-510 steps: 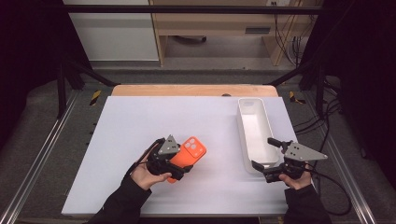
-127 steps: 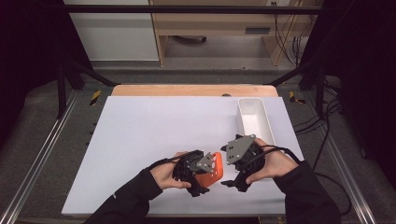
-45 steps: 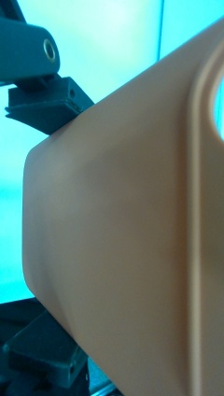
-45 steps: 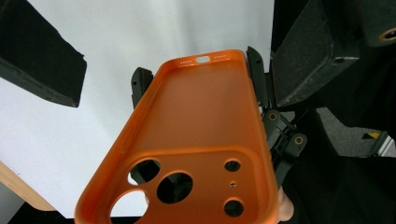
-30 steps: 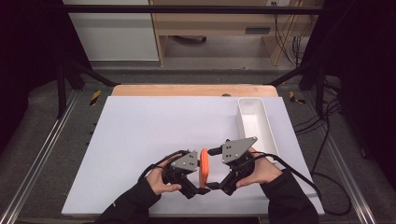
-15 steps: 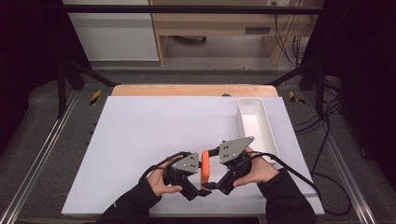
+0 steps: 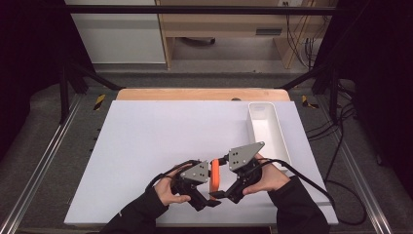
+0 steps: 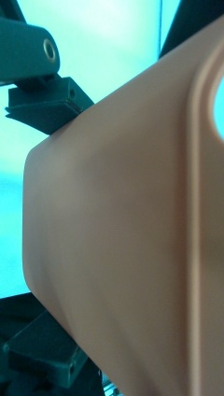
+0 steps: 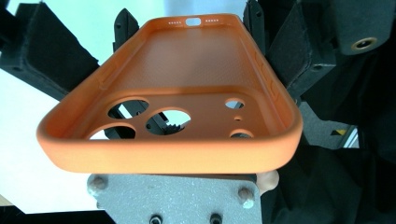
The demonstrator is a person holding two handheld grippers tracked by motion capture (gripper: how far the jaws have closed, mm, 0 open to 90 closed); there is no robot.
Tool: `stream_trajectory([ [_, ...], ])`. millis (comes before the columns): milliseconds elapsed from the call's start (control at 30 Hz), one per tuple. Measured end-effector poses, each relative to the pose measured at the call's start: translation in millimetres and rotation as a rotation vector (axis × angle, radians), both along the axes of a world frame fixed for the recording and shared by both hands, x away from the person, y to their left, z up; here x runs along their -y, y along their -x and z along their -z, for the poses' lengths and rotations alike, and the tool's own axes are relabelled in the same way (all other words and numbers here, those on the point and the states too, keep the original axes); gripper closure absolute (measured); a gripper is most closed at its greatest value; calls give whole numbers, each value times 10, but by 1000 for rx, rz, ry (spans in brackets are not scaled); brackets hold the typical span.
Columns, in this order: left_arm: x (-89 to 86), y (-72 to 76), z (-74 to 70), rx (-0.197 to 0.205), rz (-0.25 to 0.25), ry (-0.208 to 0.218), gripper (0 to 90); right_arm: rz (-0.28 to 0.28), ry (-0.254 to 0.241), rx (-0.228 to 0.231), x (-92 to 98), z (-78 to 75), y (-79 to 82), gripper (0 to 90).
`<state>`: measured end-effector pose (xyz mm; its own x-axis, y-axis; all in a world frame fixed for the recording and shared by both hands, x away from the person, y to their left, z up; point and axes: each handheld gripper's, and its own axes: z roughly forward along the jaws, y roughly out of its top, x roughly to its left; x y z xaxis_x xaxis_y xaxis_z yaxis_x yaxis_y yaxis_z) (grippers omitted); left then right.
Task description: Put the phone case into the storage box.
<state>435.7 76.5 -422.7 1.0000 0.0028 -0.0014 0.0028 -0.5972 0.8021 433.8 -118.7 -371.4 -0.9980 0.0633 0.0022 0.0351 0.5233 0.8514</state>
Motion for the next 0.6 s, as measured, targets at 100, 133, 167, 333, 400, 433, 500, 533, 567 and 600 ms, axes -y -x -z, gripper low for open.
stream_trajectory([
  [100, 0, 1, 4, 2, 0, -2, 157, -6, 2, -4, -2, 3, 0, 141],
  [133, -1, 0, 5, 1, 0, -1, 157, -7, 2, -6, -1, 3, 1, 147],
  [167, -1, 0, 4, 1, 0, 0, 157, -7, 1, -7, 1, 1, 3, 148],
  [333, -4, -2, 9, 1, -2, 5, 157, -7, 0, -8, 2, 0, 1, 152],
  [400, -4, -4, 12, -2, -2, 6, 156, -6, 0, -7, 1, 0, -2, 153],
  [433, -3, -4, 12, 0, -3, 6, 156, -6, 2, -8, 1, 0, -2, 154],
  [500, -2, -7, 14, -4, -4, 7, 156, -5, 2, -7, 1, 1, -3, 156],
  [533, -2, -7, 14, -4, -5, 8, 156, -5, 4, -9, 1, 0, -4, 156],
  [567, -2, -6, 14, -4, -6, 8, 155, -4, 3, -11, 0, -1, -4, 156],
  [600, -3, -5, 14, -5, -6, 8, 155, -4, 3, -10, -1, 0, -4, 157],
])
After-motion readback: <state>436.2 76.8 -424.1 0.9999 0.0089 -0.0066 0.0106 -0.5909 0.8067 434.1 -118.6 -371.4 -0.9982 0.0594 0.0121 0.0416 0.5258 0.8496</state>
